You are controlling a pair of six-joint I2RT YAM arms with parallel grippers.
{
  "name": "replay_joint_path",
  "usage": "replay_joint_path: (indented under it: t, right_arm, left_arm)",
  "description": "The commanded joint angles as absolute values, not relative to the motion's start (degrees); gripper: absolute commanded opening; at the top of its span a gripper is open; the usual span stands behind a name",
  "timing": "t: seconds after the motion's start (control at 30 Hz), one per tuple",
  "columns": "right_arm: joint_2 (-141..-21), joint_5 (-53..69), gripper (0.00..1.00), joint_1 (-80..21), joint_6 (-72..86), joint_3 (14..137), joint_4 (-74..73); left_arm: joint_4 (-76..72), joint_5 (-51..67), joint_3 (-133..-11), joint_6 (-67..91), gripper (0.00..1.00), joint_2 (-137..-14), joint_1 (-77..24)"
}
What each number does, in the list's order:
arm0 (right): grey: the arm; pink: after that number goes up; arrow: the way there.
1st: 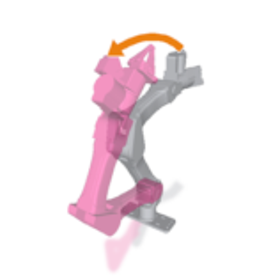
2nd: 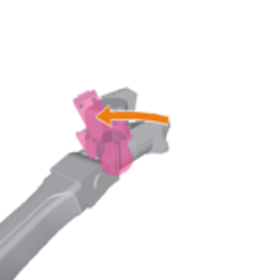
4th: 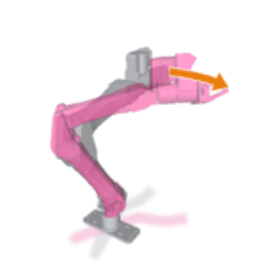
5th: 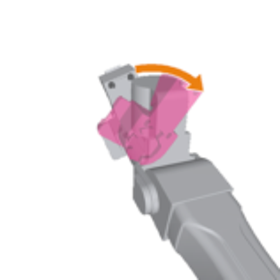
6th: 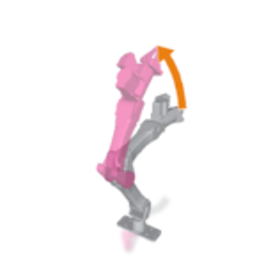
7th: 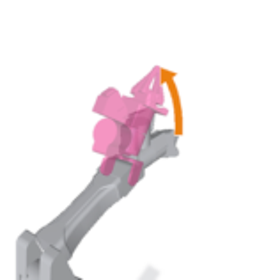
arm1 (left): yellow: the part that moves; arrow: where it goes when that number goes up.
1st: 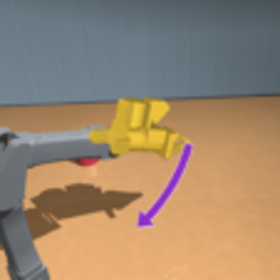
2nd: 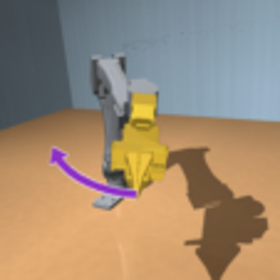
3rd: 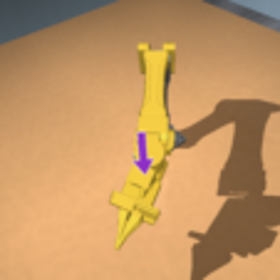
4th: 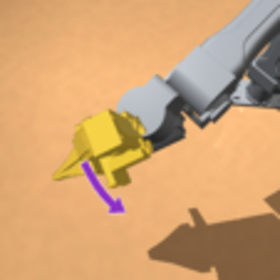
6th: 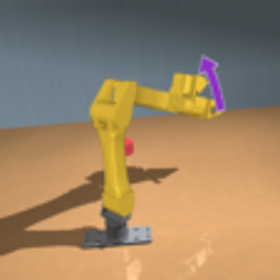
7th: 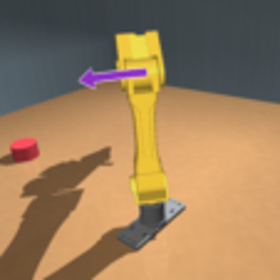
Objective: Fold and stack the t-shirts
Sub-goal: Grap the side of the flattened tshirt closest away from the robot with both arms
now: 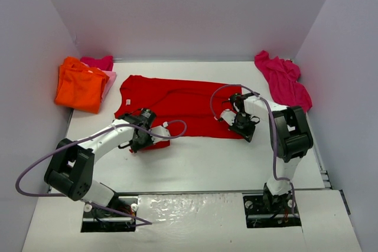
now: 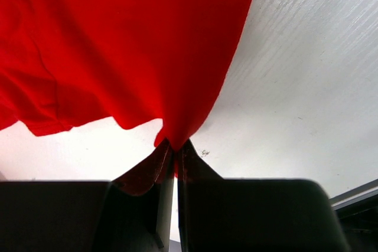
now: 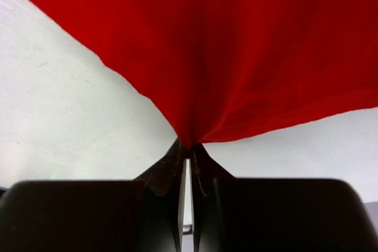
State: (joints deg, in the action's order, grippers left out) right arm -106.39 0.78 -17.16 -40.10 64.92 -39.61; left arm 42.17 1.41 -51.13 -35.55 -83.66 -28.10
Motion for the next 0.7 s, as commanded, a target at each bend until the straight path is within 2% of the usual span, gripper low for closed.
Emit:
replay_joint_path:
  t: [0.0,0.17,0.47,0.67]
  right_arm:
    - [-104.4,2.6,0.00,-17.9,-40.8,63.3,-41.5]
    - [-100.9,0.6,0.00,-17.9,-41.0,62.8,-42.0]
    - [-92.1,-4.4,0.00,-16.9,-43.9,63.2,-46.0]
    - [-90.7,-4.0,0.00,-16.3,-44.7,66.0,-49.2]
  left_arm:
    - [43.0,0.5,-51.6,-36.0,0.00,-82.2,-28.0]
    - [45.3,0.6,-51.8,-36.3,0.00,-80.4,-28.0]
    - [58.9,3.7,-56.5,-37.5,0.00,-70.2,-28.1]
    - [63.3,4.6,-60.2,-37.7,0.00,-68.2,-28.0]
